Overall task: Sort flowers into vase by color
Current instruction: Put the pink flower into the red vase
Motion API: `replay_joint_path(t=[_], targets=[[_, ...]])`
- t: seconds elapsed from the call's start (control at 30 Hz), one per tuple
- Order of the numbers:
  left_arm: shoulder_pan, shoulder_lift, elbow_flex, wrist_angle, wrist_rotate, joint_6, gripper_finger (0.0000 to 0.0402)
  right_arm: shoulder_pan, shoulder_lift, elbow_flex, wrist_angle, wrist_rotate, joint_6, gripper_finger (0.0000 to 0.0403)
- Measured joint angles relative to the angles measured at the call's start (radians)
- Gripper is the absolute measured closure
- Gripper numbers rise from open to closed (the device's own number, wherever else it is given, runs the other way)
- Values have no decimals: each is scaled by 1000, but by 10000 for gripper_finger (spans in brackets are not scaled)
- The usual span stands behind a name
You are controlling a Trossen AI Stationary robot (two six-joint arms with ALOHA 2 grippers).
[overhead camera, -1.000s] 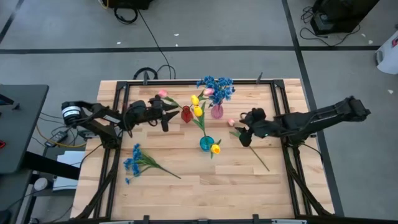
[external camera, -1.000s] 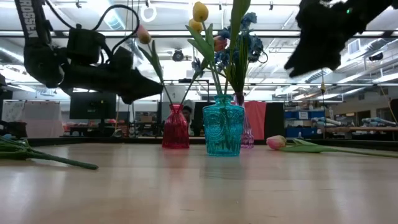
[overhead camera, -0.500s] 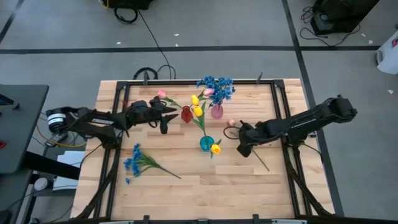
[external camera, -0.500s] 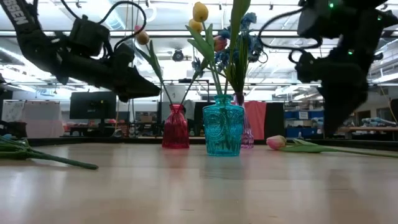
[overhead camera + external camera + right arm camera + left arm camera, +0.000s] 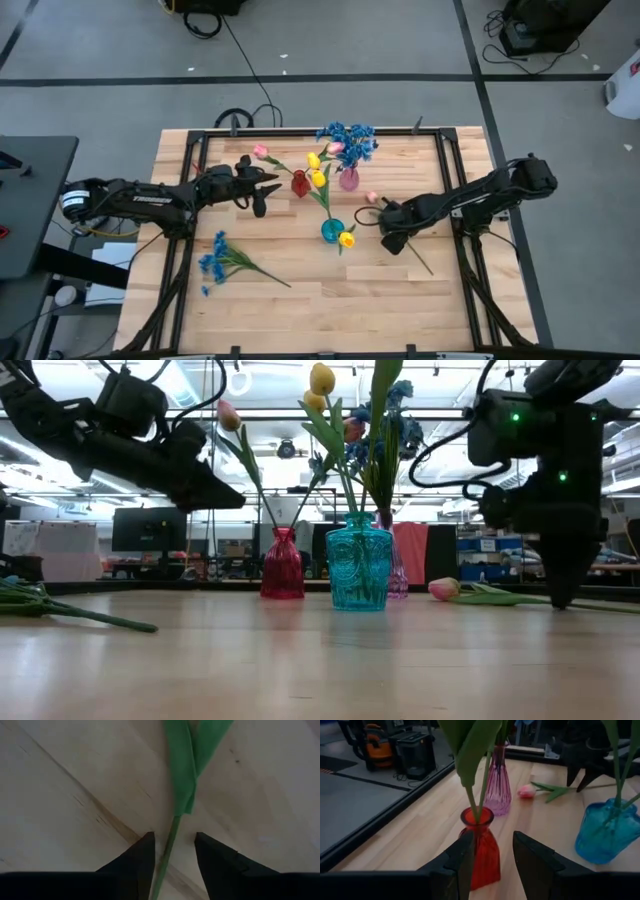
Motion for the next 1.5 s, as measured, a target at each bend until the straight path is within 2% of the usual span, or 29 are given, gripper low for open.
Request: replay_joint_path(t=[0.17,0.4,0.6,0.7,0.87,0.93,1.07,1.27,1.4,1.5], targets=[[0,0,0,2,2,6,259,1,29,5,5,-5,22,289],[0,0,0,3,37,-16,259,0,34,4,5,-21,90,386],[-2,-1,0,9,108,-23,259,0,-9,-1,-68,-11,145,389],[-3,-17,0,22,213,-24,259,0,-90,2,-160,45,186,397],[-44,-21,0,111,549,-42,259,13,-273,44,-229,164,188,395],[-71,-19,0,154,607,-49,259,25,-356,72,-227,231,173,395],[-111,-27,3,228,585,-71,259,69,-490,133,-223,373,131,395],[-135,-27,74,217,524,-94,259,152,-607,204,-152,508,16,395],[-133,-27,142,212,413,-92,259,175,-646,208,67,551,-234,395],[-132,-27,218,177,393,-91,259,172,-662,208,292,548,-460,395]])
